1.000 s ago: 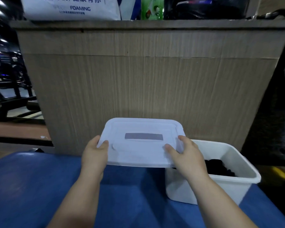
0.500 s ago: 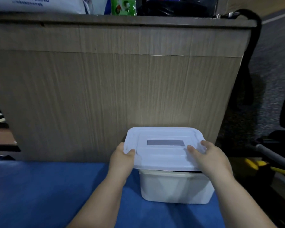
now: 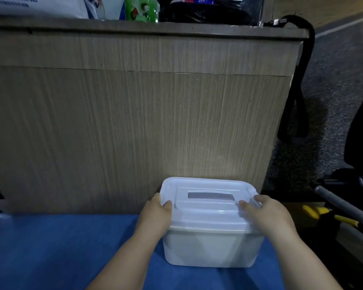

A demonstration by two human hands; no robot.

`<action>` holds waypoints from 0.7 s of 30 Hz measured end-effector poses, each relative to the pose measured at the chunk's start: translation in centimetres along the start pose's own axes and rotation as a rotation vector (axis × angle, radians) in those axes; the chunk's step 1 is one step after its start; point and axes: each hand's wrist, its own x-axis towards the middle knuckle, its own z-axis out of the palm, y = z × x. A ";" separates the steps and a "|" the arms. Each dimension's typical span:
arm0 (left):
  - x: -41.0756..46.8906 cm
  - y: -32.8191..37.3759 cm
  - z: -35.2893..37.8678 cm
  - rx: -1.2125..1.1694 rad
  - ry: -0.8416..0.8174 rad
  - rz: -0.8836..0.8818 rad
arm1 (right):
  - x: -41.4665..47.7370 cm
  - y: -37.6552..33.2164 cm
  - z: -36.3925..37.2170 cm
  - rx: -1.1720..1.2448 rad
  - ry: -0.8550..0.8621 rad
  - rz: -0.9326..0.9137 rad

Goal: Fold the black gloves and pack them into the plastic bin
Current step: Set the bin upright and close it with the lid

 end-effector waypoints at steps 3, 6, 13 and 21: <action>0.2 -0.1 0.1 0.052 0.000 0.000 | 0.1 0.1 0.1 0.022 0.002 0.005; 0.3 -0.2 -0.1 0.131 0.000 -0.002 | 0.2 0.2 0.2 0.013 0.003 0.004; 0.4 -0.1 -0.8 0.231 0.005 0.051 | 0.5 0.7 0.4 -0.047 0.001 -0.009; 1.5 -0.2 -1.3 0.249 0.041 0.021 | 1.4 1.0 0.5 -0.127 -0.015 -0.008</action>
